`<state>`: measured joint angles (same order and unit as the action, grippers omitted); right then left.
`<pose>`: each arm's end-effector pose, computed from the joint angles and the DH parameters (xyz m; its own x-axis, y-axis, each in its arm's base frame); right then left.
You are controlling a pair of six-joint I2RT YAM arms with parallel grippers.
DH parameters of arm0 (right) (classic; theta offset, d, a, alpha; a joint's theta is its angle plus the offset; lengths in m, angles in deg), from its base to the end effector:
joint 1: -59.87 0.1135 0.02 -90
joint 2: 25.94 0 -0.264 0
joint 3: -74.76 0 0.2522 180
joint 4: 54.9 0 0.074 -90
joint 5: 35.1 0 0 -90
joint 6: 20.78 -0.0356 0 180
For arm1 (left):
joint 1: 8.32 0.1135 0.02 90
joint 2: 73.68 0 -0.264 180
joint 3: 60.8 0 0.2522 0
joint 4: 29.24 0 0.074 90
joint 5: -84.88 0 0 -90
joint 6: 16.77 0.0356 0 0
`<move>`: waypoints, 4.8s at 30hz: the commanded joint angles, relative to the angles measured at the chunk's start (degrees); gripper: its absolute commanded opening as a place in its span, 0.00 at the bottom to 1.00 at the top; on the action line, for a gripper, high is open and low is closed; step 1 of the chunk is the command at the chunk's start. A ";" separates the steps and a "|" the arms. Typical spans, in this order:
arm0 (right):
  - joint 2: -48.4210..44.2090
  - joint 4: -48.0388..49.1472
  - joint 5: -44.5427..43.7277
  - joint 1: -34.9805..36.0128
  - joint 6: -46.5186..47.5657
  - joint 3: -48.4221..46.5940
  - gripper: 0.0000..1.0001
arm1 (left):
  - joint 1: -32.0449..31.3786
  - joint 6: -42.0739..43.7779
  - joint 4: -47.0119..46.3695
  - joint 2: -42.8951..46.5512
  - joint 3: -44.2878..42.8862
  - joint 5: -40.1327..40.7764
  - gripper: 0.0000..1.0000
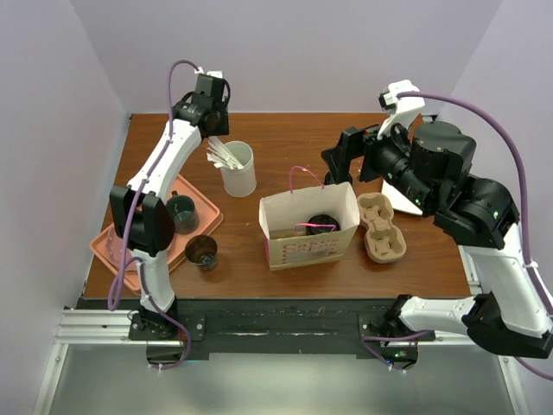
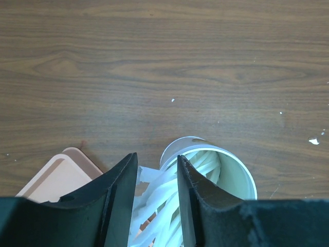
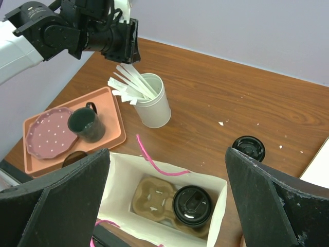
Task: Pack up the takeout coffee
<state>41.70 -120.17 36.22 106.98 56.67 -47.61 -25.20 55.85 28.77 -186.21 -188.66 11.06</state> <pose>0.1248 0.1176 0.5439 -0.2258 0.0594 -0.9724 -0.4412 0.8836 0.1564 0.4277 -0.1194 0.3507 -0.6438 -0.1044 -0.7580 -0.1147 0.9926 -0.0393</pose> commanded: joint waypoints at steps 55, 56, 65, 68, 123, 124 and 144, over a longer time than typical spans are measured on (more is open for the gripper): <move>-0.40 1.85 -1.01 -0.35 3.42 -0.63 0.98 | 0.19 4.20 -0.39 6.97 5.12 0.96 0.27; -0.40 1.85 -1.01 -0.27 3.33 -0.63 0.98 | 0.27 4.20 -0.48 6.89 5.03 0.69 0.26; -0.23 1.94 -1.01 -0.27 3.24 -0.63 0.98 | 0.19 4.12 -0.13 6.97 3.37 0.16 0.01; 0.04 2.02 -0.92 -0.27 3.50 -0.98 0.98 | 0.19 3.68 0.31 7.06 1.78 0.16 0.00; 0.83 1.93 -0.66 -0.27 5.09 -1.16 0.98 | -1.40 10.80 -0.48 6.36 6.53 -3.26 0.21; 0.83 2.02 -0.75 -0.18 5.09 -1.16 0.98 | -1.40 10.80 -0.31 6.27 6.53 -3.09 0.21; 1.27 2.38 0.66 -0.18 5.17 -1.51 0.98 | -1.48 5.09 5.49 10.49 -0.68 -3.36 0.00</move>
<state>43.16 -119.71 36.42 106.98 60.95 -48.16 -26.60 63.91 31.15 -179.81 -186.13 7.63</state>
